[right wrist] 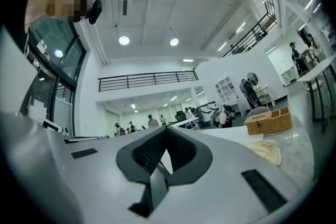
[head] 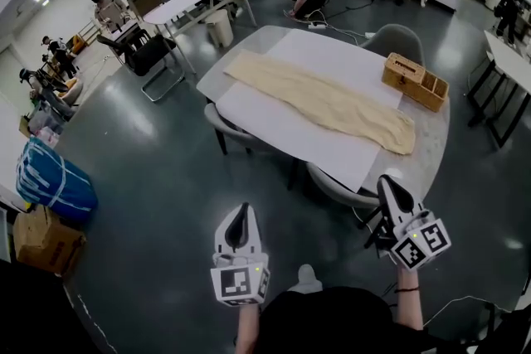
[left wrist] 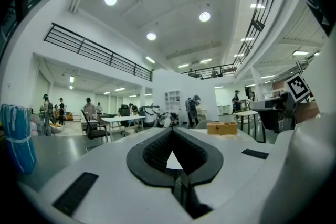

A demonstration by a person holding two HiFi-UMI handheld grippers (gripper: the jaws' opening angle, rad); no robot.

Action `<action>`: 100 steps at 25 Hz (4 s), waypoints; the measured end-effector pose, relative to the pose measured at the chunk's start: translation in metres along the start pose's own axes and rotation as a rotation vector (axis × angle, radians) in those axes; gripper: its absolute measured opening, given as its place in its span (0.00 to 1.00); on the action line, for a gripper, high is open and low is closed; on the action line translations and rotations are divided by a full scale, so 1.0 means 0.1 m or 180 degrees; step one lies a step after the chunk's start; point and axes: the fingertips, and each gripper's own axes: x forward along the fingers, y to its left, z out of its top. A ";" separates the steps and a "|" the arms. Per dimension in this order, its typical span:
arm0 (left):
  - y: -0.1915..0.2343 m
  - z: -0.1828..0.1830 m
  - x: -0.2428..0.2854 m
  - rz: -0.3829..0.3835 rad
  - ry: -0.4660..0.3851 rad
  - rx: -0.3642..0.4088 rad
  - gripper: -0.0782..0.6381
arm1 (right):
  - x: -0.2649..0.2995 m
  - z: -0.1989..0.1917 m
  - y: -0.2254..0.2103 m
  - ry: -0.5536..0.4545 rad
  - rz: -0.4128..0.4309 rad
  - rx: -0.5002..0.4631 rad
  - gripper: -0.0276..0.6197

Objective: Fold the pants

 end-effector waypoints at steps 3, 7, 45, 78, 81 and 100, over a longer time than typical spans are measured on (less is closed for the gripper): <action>0.16 0.02 0.18 -0.0033 -0.0032 -0.0009 0.13 | 0.23 -0.03 0.00 -0.0008 -0.0032 -0.0004 0.06; 0.29 0.03 0.41 -0.0073 -0.0076 -0.0047 0.13 | 0.45 -0.09 -0.01 -0.0019 -0.0081 -0.0030 0.06; 0.51 -0.17 3.14 -0.0641 0.0310 -0.0056 0.13 | 2.02 -0.24 -1.83 0.0030 -0.1196 0.0226 0.06; -1.23 -1.01 4.91 -0.2610 0.1036 0.0198 0.13 | 1.05 -1.15 -3.58 0.0830 -0.2681 0.0591 0.06; -1.36 -1.10 4.96 -0.2713 0.1090 0.0205 0.13 | 0.95 -1.28 -3.74 0.0957 -0.2799 0.0651 0.06; -1.66 -1.40 5.02 -0.2857 0.1345 0.0262 0.13 | 0.54 -2.09 -4.36 0.1951 -0.3085 0.1213 0.38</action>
